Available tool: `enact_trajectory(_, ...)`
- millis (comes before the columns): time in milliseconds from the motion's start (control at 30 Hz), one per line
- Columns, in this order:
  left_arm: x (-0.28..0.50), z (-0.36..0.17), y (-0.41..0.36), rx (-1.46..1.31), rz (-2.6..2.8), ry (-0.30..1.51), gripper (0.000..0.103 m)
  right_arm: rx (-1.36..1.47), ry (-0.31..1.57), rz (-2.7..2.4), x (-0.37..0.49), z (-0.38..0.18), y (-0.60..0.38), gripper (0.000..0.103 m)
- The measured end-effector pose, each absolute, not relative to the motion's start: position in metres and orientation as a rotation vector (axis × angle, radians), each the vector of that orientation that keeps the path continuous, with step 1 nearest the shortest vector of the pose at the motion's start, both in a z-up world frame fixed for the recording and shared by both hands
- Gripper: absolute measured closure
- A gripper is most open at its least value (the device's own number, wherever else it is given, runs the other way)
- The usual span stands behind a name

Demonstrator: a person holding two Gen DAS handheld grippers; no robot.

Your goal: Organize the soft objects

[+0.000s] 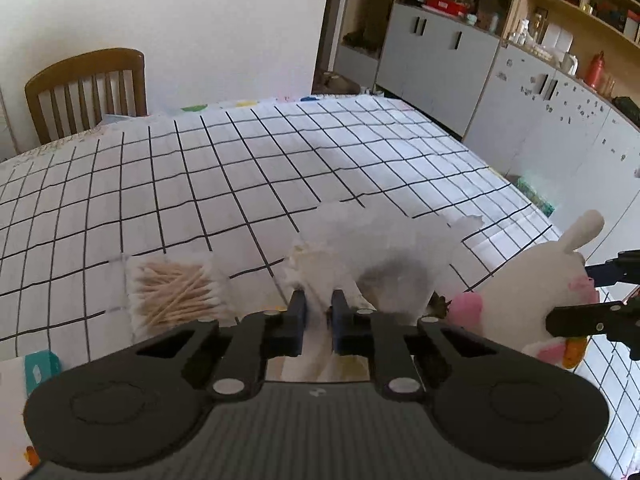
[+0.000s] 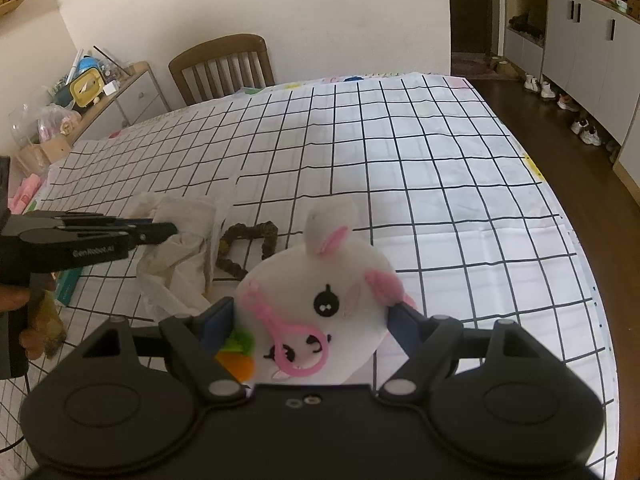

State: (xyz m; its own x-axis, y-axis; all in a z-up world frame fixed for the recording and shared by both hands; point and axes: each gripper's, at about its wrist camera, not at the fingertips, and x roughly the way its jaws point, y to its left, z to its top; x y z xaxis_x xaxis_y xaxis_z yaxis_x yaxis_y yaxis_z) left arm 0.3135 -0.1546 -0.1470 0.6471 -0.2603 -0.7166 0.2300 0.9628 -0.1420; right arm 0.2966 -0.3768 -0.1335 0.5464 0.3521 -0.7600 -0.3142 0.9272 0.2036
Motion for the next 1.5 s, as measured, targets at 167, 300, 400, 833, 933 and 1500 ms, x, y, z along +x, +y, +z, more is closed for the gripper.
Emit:
enact_trajectory(167,0.299,-0.134,-0.148,-0.057,-0.290,0.791,0.095,0.052,0.893,0.393,0.289,-0.128,-0.377,0.023)
enact_trajectory(300,0.286,-0.121,-0.140,-0.087,-0.298,0.773,0.099,0.047,0.872,0.404,0.280,-0.119,-0.377,0.023)
enact_trajectory(400,0.276,-0.110,-0.134,-0.105,-0.304,0.746,0.099,0.036,0.855,0.414,0.272,-0.111,-0.376,0.023)
enact_trajectory(833,0.250,-0.108,-0.141,-0.081,-0.363,0.810,0.099,0.034,0.851,0.446,0.249,-0.104,-0.370,0.022)
enact_trajectory(933,0.248,-0.115,-0.146,-0.080,-0.361,0.833,0.097,0.028,0.862,0.450,0.246,-0.108,-0.368,0.022)
enact_trajectory(1500,0.270,-0.151,-0.176,0.000,-0.311,0.859,0.028,-0.001,0.887,0.461,0.245,-0.119,-0.366,0.023)
